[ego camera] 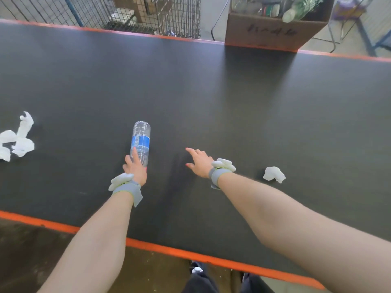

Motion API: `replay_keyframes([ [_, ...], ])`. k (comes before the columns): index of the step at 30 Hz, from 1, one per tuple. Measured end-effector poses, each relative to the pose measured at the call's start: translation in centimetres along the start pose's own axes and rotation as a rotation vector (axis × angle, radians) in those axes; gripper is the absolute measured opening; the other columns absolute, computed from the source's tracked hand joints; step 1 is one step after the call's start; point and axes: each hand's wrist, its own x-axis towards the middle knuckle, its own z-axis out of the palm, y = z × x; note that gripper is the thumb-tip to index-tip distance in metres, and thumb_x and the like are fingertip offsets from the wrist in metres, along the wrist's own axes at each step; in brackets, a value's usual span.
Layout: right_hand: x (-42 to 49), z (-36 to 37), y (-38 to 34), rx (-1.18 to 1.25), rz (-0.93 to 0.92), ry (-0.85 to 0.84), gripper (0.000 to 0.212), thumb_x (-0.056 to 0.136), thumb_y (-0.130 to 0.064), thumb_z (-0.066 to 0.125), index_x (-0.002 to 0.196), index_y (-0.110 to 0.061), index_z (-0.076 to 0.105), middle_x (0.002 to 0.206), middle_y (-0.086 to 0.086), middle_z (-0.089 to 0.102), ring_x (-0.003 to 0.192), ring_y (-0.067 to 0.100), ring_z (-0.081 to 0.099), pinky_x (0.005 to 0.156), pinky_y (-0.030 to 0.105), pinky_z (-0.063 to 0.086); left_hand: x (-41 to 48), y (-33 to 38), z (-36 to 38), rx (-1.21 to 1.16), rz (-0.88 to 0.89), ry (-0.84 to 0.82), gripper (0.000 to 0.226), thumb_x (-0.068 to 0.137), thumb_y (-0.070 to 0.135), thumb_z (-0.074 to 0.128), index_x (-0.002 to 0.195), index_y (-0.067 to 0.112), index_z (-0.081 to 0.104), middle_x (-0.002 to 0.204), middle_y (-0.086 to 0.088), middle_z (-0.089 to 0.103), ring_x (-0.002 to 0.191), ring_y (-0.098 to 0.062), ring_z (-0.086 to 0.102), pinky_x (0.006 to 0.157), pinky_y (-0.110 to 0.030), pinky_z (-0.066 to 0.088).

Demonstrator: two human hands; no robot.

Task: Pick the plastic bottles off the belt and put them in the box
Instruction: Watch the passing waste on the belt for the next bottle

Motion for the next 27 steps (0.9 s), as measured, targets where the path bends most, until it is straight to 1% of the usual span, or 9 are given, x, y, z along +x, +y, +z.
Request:
replay_keyframes([
  [2, 0.0, -0.7, 0.9, 0.001, 0.028, -0.001, 0.060, 0.100, -0.035, 0.046, 0.152, -0.025, 0.019, 0.145, 0.006, 0.039, 0.135, 0.026, 0.032, 0.103, 0.048, 0.034, 0.2, 1.8, 0.3, -0.002, 0.053, 0.008, 0.080, 0.097, 0.022, 0.052, 0.154, 0.016, -0.004, 0.146, -0.018, 0.021, 0.117, -0.039, 0.041, 0.101, -0.046, 0.035],
  [7, 1.0, -5.1, 4.3, 0.012, 0.113, 0.037, 0.064, 0.098, -0.032, 0.049, 0.153, -0.026, 0.015, 0.144, 0.007, 0.039, 0.135, 0.027, 0.033, 0.104, 0.047, 0.033, 2.7, 8.4, 0.0, -0.042, 0.213, -0.097, 0.079, 0.097, 0.022, 0.052, 0.153, 0.025, -0.002, 0.149, -0.013, 0.020, 0.117, -0.042, 0.040, 0.104, -0.047, 0.033],
  [11, 1.7, -9.7, 8.2, 0.020, 0.190, 0.075, 0.065, 0.098, -0.030, 0.050, 0.153, -0.025, 0.014, 0.143, 0.009, 0.040, 0.134, 0.028, 0.034, 0.104, 0.044, 0.033, 4.9, 16.6, -1.7, -0.024, 0.373, -0.107, 0.072, 0.098, 0.021, 0.048, 0.154, 0.029, 0.003, 0.151, -0.007, 0.021, 0.113, -0.039, 0.040, 0.103, -0.046, 0.036],
  [17, 3.4, -17.1, 14.5, 0.037, 0.267, 0.170, 0.066, 0.097, -0.026, 0.051, 0.153, -0.023, 0.016, 0.142, 0.012, 0.040, 0.133, 0.030, 0.035, 0.102, 0.042, 0.034, 6.9, 31.1, -5.7, -0.121, 0.529, -0.033, 0.072, 0.098, 0.017, 0.050, 0.153, 0.031, 0.006, 0.153, -0.004, 0.019, 0.120, -0.039, 0.036, 0.107, -0.045, 0.031],
  [19, 4.3, -19.6, 16.6, 0.058, 0.298, 0.204, 0.066, 0.096, -0.026, 0.052, 0.152, -0.023, 0.017, 0.143, 0.012, 0.040, 0.134, 0.030, 0.035, 0.103, 0.042, 0.033, 7.6, 35.9, -7.3, -0.137, 0.594, 0.008, 0.071, 0.098, 0.017, 0.050, 0.154, 0.030, 0.007, 0.153, -0.006, 0.019, 0.122, -0.040, 0.035, 0.108, -0.045, 0.028],
  [21, 5.6, -21.8, 18.7, 0.072, 0.315, 0.233, 0.067, 0.096, -0.027, 0.052, 0.153, -0.023, 0.016, 0.143, 0.012, 0.040, 0.134, 0.031, 0.034, 0.105, 0.041, 0.032, 8.7, 40.9, -9.1, -0.126, 0.644, 0.057, 0.070, 0.098, 0.018, 0.049, 0.154, 0.027, 0.007, 0.154, -0.008, 0.018, 0.125, -0.042, 0.034, 0.111, -0.045, 0.025],
  [22, 5.7, -22.1, 18.9, 0.076, 0.313, 0.233, 0.067, 0.096, -0.027, 0.052, 0.153, -0.023, 0.016, 0.143, 0.012, 0.040, 0.134, 0.031, 0.034, 0.105, 0.041, 0.032, 9.2, 42.1, -9.9, -0.115, 0.660, 0.081, 0.070, 0.098, 0.018, 0.049, 0.154, 0.025, 0.008, 0.155, -0.009, 0.018, 0.126, -0.043, 0.034, 0.112, -0.046, 0.024],
  [27, 9.3, -25.8, 23.1, 0.092, 0.315, 0.253, 0.067, 0.096, -0.027, 0.051, 0.152, -0.024, 0.016, 0.142, 0.013, 0.041, 0.133, 0.031, 0.035, 0.103, 0.042, 0.033, 12.0, 53.4, -13.8, -0.096, 0.795, 0.209, 0.070, 0.096, 0.018, 0.052, 0.153, 0.020, 0.012, 0.153, -0.013, 0.023, 0.129, -0.042, 0.035, 0.113, -0.046, 0.024],
])
